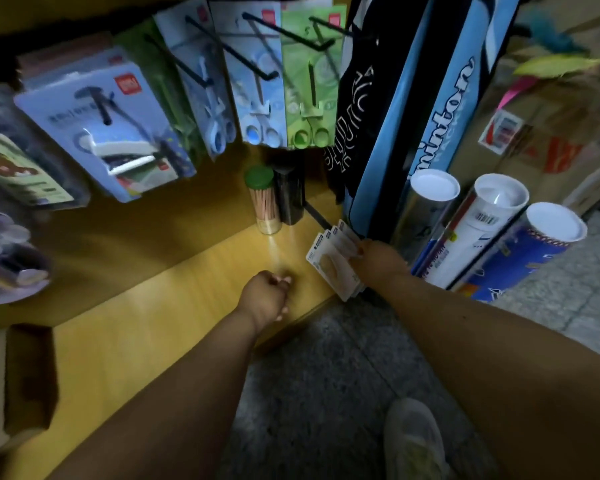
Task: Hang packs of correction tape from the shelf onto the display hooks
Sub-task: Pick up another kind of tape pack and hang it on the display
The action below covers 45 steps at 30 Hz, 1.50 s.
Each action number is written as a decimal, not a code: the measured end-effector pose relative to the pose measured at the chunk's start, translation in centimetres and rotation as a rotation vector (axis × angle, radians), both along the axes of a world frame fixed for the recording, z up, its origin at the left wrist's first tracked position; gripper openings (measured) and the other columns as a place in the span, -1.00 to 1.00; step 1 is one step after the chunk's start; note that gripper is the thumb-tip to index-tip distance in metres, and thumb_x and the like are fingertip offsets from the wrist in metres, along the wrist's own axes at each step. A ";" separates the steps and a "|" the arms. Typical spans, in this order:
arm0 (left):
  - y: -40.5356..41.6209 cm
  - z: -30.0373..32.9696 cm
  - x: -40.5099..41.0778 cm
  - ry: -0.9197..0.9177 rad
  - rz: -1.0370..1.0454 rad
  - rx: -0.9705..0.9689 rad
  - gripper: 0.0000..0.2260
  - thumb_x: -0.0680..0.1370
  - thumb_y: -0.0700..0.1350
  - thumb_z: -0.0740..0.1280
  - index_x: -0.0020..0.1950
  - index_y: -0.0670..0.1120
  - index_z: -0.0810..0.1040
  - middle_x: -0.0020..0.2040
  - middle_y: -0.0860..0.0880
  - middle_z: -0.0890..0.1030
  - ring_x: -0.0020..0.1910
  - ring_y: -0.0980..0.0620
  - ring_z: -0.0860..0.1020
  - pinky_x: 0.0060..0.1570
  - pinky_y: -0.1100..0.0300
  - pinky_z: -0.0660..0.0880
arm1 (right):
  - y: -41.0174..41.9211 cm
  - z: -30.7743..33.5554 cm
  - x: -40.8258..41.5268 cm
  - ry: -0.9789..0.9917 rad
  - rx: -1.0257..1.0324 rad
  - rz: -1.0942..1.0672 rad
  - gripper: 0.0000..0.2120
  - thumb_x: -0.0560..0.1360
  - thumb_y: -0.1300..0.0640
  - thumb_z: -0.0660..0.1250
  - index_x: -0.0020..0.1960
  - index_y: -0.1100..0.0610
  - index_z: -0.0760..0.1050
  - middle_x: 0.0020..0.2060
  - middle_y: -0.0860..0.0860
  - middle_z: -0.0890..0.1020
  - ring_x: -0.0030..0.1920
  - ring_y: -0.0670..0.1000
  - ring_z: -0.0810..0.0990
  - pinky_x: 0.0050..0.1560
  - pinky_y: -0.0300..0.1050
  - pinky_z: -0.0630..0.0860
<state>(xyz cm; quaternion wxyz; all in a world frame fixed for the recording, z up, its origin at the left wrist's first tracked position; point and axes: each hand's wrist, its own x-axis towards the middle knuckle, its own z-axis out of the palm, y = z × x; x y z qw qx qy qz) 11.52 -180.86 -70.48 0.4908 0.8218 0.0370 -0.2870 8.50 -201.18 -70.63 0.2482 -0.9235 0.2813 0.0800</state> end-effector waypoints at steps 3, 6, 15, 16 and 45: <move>-0.6 -1.5 0.6 0.035 0.001 -0.005 -0.87 0.64 -0.08 0.24 -0.07 -0.09 0.41 -0.34 -0.08 0.50 -0.42 0.02 0.46 -0.39 0.18 0.42 | -0.3 -2.2 0.8 0.048 0.010 -0.005 -0.71 0.57 0.08 0.19 0.19 0.22 0.50 0.14 0.17 0.58 0.14 0.20 0.56 0.06 0.00 0.48; -1.1 -2.8 1.1 0.071 0.007 0.003 -0.86 0.64 -0.08 0.24 -0.11 -0.07 0.40 -0.34 -0.07 0.50 -0.44 0.02 0.45 -0.46 0.24 0.40 | -0.3 -3.8 1.3 0.100 -0.002 0.011 -0.67 0.60 0.13 0.17 0.29 0.27 0.43 0.24 0.20 0.53 0.21 0.19 0.53 0.12 0.02 0.49; -1.8 -5.4 1.6 0.129 0.057 -0.040 -0.81 0.64 -0.14 0.24 -0.18 -0.11 0.41 -0.39 -0.10 0.44 -0.47 0.02 0.40 -0.60 0.35 0.34 | -0.3 -7.2 2.5 0.101 -0.037 -0.057 -0.64 0.63 0.09 0.14 0.32 0.29 0.41 0.28 0.20 0.51 0.30 0.15 0.47 0.23 -0.06 0.39; -1.8 -5.6 1.6 0.132 0.059 -0.048 -0.80 0.64 -0.15 0.24 -0.19 -0.11 0.41 -0.39 -0.11 0.44 -0.48 0.02 0.40 -0.61 0.35 0.34 | -0.3 -7.5 2.6 0.110 -0.021 -0.054 -0.65 0.63 0.12 0.14 0.33 0.29 0.40 0.31 0.20 0.48 0.32 0.15 0.44 0.27 -0.07 0.34; -2.4 -7.2 1.5 0.528 0.456 -0.712 -0.73 0.60 -0.24 0.26 0.30 -0.20 0.52 0.24 -0.28 0.58 0.25 -0.29 0.53 0.27 -0.28 0.41 | -1.4 -7.9 1.6 -0.039 -0.038 -0.109 -0.60 0.61 0.04 0.12 0.38 0.19 0.35 0.33 0.16 0.47 0.30 0.17 0.46 0.29 0.03 0.39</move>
